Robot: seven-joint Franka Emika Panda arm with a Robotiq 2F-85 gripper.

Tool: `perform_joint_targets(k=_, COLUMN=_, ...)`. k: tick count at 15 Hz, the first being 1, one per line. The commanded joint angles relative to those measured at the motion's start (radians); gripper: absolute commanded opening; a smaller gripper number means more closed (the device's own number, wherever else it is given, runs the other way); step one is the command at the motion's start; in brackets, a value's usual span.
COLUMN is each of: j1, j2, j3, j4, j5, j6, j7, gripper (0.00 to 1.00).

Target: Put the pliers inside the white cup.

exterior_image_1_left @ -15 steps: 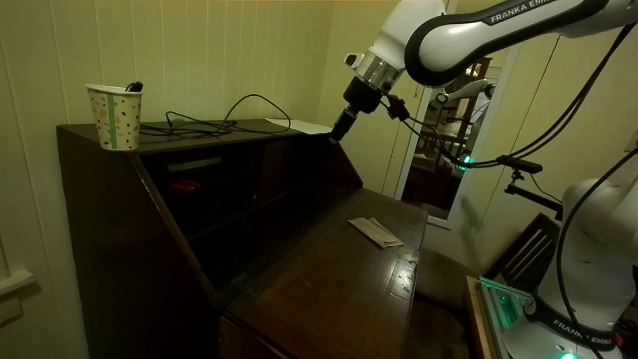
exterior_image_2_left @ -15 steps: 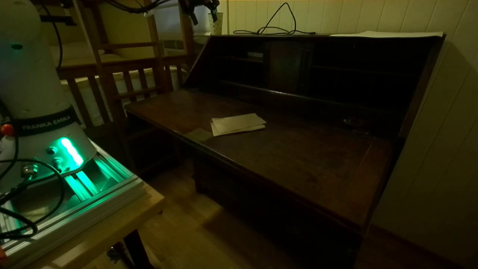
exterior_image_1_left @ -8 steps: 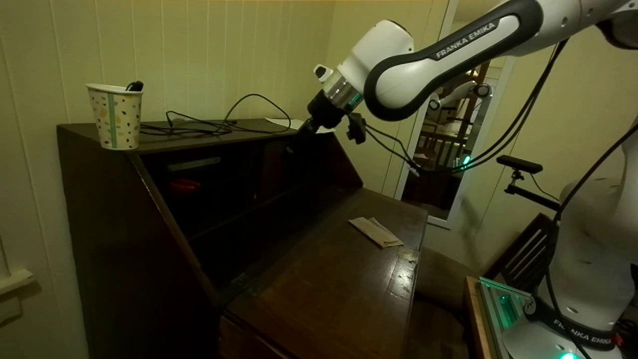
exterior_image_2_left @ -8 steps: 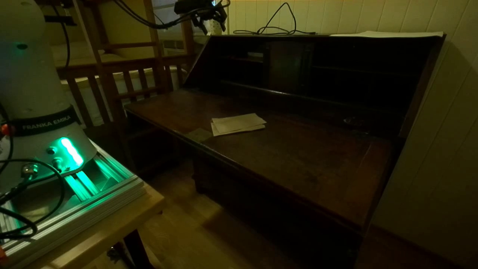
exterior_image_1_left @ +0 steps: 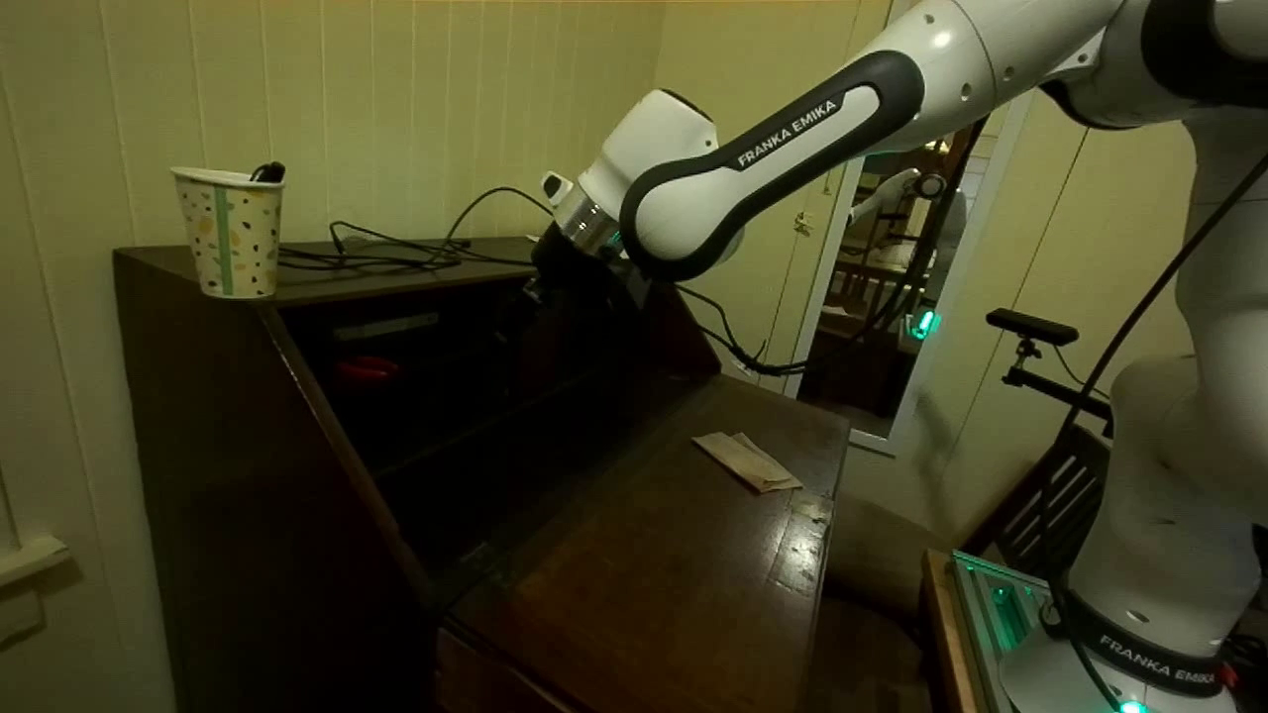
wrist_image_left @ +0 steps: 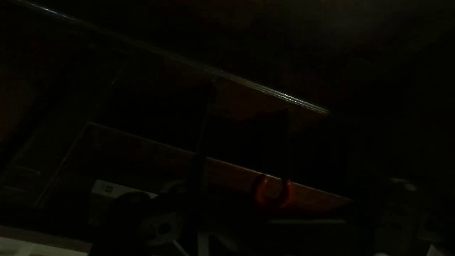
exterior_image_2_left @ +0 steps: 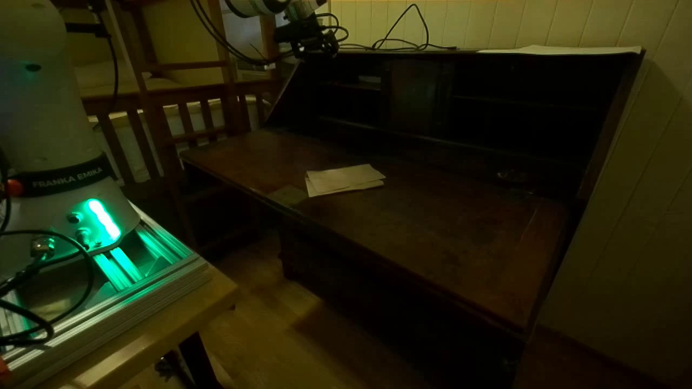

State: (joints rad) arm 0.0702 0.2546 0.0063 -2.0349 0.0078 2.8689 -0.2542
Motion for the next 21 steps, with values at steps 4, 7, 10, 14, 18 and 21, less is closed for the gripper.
perform_joint_targets(k=4, j1=-0.039, j2=0.116, j3=0.053, j4=0.061, j5=0.063, j6=0.201, j7=-0.016, gripper=1.00)
perform_joint_targets(k=7, j1=-0.044, j2=0.219, j3=0.062, j4=0.123, j5=0.063, j6=0.334, j7=0.004, gripper=1.00)
perform_joint_targets(k=10, j1=-0.071, j2=0.329, j3=0.120, j4=0.215, j5=0.041, j6=0.425, j7=-0.008, gripper=1.00)
perform_joint_targets(k=14, j1=-0.095, j2=0.440, j3=0.193, j4=0.337, j5=0.006, j6=0.453, j7=-0.027, gripper=1.00)
perform_joint_targets(k=18, j1=-0.102, j2=0.518, j3=0.220, j4=0.426, j5=0.018, j6=0.443, j7=-0.020, gripper=1.00)
perform_joint_targets(k=21, j1=-0.109, j2=0.570, j3=0.231, j4=0.485, j5=0.018, j6=0.430, j7=-0.019, gripper=1.00)
